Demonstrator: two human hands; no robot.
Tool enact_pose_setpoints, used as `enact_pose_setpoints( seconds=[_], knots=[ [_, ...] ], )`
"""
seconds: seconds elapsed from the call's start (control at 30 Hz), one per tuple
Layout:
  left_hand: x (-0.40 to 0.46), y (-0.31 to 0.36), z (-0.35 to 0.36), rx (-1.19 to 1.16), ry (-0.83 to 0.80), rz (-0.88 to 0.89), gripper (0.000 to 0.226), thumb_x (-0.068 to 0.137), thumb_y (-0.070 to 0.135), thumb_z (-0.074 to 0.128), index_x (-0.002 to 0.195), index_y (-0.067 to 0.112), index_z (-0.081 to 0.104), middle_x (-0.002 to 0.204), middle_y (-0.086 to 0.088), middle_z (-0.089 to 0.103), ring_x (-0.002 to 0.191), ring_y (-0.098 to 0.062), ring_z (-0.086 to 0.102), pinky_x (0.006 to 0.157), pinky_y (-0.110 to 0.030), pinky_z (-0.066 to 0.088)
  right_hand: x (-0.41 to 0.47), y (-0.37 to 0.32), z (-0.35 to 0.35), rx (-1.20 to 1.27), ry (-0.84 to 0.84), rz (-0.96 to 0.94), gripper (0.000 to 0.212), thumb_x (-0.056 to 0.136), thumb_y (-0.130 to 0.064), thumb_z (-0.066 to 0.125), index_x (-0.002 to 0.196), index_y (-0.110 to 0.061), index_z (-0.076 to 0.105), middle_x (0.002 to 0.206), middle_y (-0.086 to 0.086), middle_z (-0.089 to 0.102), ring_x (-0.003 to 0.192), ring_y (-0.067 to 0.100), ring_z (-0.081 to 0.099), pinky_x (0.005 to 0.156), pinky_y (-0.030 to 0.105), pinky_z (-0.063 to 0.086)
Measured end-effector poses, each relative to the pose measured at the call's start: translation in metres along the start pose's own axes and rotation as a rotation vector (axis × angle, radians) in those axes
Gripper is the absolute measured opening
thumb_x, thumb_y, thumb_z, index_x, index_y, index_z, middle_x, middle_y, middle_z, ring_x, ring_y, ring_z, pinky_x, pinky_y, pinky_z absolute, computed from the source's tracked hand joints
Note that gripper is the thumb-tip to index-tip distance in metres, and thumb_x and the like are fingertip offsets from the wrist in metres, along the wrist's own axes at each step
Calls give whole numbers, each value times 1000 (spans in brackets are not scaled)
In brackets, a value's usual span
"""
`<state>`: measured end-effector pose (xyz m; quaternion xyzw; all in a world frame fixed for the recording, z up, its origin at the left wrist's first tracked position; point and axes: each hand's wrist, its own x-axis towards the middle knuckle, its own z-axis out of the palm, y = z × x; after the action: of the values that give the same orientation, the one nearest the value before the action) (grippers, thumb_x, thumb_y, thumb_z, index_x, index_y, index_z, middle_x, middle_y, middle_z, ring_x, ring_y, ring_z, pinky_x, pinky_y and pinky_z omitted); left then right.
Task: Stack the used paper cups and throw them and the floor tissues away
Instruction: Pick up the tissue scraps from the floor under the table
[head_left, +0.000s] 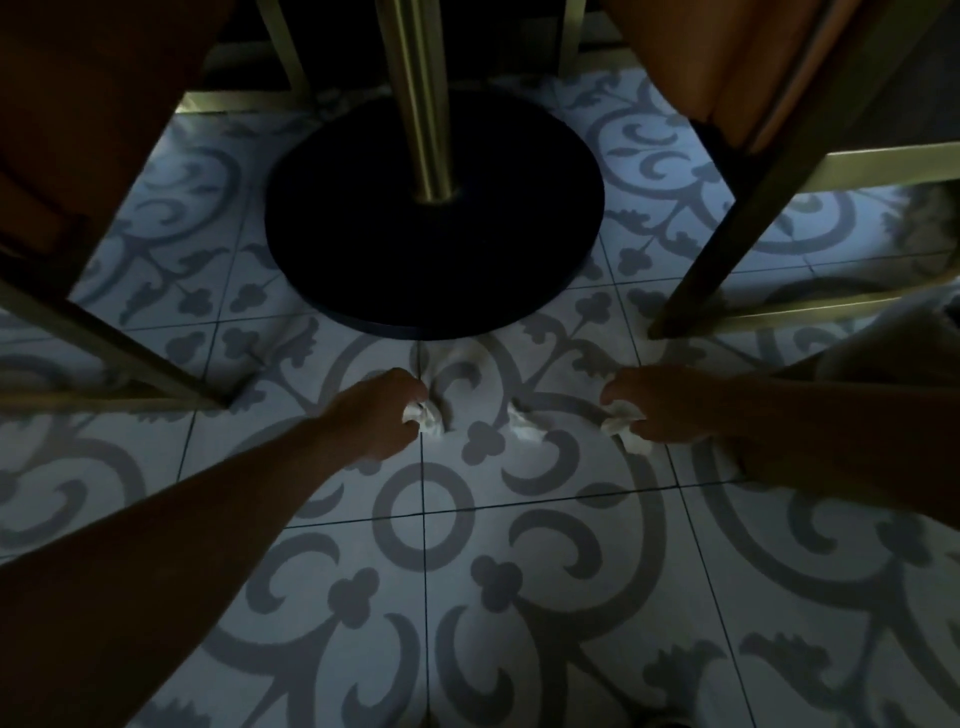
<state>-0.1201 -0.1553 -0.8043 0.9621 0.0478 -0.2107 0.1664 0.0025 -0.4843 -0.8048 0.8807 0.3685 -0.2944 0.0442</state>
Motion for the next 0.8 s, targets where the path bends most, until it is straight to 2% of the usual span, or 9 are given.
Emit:
enact_pose_setpoints(
  seconds=[0.17, 0.27, 0.37, 0.43, 0.6, 0.7, 0.8],
  knots=[
    [5, 2, 18, 103, -187, 48, 61, 95, 26, 60, 151, 27, 36, 166, -3, 10, 142, -30, 37, 109, -38, 38, -3, -6, 2, 53, -22, -63, 53, 89, -14, 59, 139, -14, 44, 136, 12, 49, 122, 27, 50, 102, 40, 41],
    [4, 1, 27, 183, -251, 73, 65, 95, 28, 60, 154, 30, 30, 167, -2, 5, 144, -29, 33, 109, -37, 37, -6, -9, 11, 8, -96, -75, 58, 91, -19, 57, 145, -22, 36, 144, 12, 39, 131, 29, 41, 108, 38, 36],
    [0, 0, 26, 238, -239, 83, 64, 96, 28, 58, 152, 33, 30, 167, 0, 9, 142, -28, 35, 107, -38, 40, -7, -11, 20, -81, -168, -93, 55, 94, -23, 53, 147, -22, 34, 155, 9, 26, 141, 24, 29, 113, 33, 29],
    [-4, 0, 25, 234, -219, 84, 62, 96, 23, 57, 152, 30, 33, 166, 1, 13, 139, -27, 41, 105, -35, 41, -10, -13, 23, -104, -185, -103, 53, 96, -21, 50, 146, -20, 35, 157, 9, 24, 143, 23, 25, 114, 33, 28],
    [-10, 2, 26, 189, -148, 66, 60, 92, 10, 59, 148, 26, 42, 158, -2, 34, 134, -27, 47, 105, -33, 40, -19, -9, 24, -89, -123, -125, 48, 93, -11, 51, 141, -14, 44, 153, 16, 30, 136, 35, 35, 112, 46, 32],
    [-12, 0, 27, 160, -86, 65, 52, 90, 5, 60, 139, 21, 53, 141, -4, 52, 124, -27, 55, 98, -31, 43, -17, -9, 24, -118, -138, -117, 46, 95, -14, 49, 140, -12, 44, 150, 17, 34, 133, 34, 40, 108, 44, 37],
    [-16, -5, 27, 93, 22, 82, 30, 87, 6, 65, 115, 17, 64, 115, -4, 66, 105, -25, 64, 83, -30, 48, -13, -10, 25, -166, -170, -102, 43, 96, -20, 47, 138, -10, 44, 152, 11, 29, 129, 26, 44, 105, 36, 40]
  ],
)
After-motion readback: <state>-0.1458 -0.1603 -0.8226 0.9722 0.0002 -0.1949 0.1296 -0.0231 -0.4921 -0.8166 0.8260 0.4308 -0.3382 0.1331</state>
